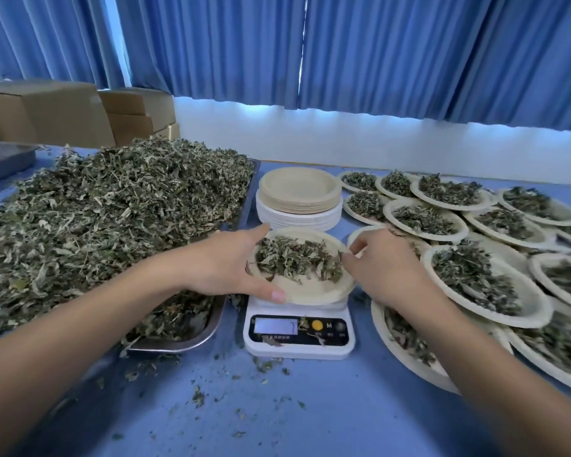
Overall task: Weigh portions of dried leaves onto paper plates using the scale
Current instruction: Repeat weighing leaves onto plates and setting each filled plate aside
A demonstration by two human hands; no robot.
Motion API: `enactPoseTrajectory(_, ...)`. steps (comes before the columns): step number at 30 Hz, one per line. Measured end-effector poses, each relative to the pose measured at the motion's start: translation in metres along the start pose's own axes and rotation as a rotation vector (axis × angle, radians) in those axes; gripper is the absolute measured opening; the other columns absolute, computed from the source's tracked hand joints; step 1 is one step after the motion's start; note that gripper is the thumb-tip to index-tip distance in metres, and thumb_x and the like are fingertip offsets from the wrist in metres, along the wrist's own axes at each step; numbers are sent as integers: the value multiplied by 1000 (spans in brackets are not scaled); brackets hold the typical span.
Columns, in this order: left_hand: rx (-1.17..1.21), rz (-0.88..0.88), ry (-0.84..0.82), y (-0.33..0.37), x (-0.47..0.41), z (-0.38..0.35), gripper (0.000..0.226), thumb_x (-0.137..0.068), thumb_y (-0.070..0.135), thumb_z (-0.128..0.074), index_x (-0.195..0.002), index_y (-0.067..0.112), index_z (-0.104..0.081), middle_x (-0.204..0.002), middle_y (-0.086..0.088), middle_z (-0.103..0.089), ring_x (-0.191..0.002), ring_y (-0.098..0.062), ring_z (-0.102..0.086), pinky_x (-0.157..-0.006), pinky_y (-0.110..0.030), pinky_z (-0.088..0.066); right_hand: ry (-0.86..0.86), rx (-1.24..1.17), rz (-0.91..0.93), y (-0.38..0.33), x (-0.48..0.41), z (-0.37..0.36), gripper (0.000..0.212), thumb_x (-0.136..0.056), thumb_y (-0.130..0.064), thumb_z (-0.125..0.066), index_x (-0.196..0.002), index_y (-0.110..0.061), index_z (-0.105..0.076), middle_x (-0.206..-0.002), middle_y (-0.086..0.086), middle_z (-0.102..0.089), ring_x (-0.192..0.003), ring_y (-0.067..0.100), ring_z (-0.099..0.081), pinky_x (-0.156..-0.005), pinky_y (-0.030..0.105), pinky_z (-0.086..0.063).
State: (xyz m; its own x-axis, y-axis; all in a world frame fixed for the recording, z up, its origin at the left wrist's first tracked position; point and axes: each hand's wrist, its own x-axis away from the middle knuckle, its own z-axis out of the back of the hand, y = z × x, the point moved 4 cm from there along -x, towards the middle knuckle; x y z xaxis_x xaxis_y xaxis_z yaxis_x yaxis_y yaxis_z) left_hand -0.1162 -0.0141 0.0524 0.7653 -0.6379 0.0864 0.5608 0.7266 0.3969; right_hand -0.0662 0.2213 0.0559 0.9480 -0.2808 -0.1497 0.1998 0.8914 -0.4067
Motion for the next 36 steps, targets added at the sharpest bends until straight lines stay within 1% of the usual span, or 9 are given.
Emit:
enactPoseTrajectory(3,-11,-13,-8,10,-5,1,155,-43,96,-64,-162,21,2,-165,8,-20,-148,-8,-28,-124,-34,-23,-21,-214,-58,6,-10,1,23,-89,-17,-68,-99,2,-71,-71,22,-71,-53,27,-58,-56,30,-50)
enactPoseTrajectory(8,132,-84,117,39,-23,16,145,-49,77,-79,-162,26,-3,-163,16,-23,-140,5,-30,-110,-12,-24,35,-446,-127,31,-22,37,7,-88,-9,-71,-82,-13,-71,-47,6,-65,-40,14,-60,-57,33,-57)
enactPoseTrajectory(11,169,-162,190,72,-47,22,143,-50,72,-84,-162,29,-5,-157,25,-24,-117,16,-44,-96,3,-26,103,-462,-137,56,-28,65,8,-88,-8,-72,-83,-14,-71,-50,7,-67,-39,11,-58,-59,32,-56)
enactPoseTrajectory(16,198,-251,170,146,-113,11,143,-50,70,-87,-161,32,-4,-166,15,-13,-148,-3,-20,-112,-20,-21,203,-390,-227,122,-41,118,7,-87,-4,-73,-85,-11,-72,-61,13,-72,-41,15,-60,-58,39,-59)
enactPoseTrajectory(20,139,-306,71,208,-175,-9,145,-50,78,-80,-161,30,-1,-168,8,-10,-152,-13,-18,-111,-22,-19,202,-313,-338,189,-52,153,11,-86,-6,-77,-76,-9,-72,-47,6,-65,-36,13,-57,-49,26,-45)
enactPoseTrajectory(23,121,-319,-1,243,-214,-24,146,-52,79,-79,-161,27,3,-169,7,-4,-153,-17,-15,-114,-26,-18,214,-261,-408,229,-60,168,8,-85,-3,-74,-86,5,-75,-65,17,-72,-51,22,-59,-58,30,-49)
enactPoseTrajectory(28,112,-324,-46,279,-253,-46,143,-60,63,-87,-161,22,5,-169,3,-5,-153,-19,-16,-117,-29,-19,147,-331,-528,273,-65,167,15,-88,6,-71,-102,11,-71,-55,14,-61,-29,14,-50,-33,17,-37)
enactPoseTrajectory(31,57,-291,-165,283,-266,-56,141,-65,58,-86,-160,21,12,-169,3,2,-154,-19,-11,-118,-28,-17,108,-340,-547,281,-69,161,20,-91,4,-70,-109,14,-70,-55,14,-59,-36,17,-51,-41,22,-43)
enactPoseTrajectory(36,76,-265,-193,279,-273,-67,136,-70,50,-87,-161,20,10,-169,1,-3,-154,-18,-13,-103,-19,-16,102,-134,-505,276,-75,158,18,-93,2,-60,-85,11,-74,-50,11,-61,-36,17,-52,-42,18,-45)
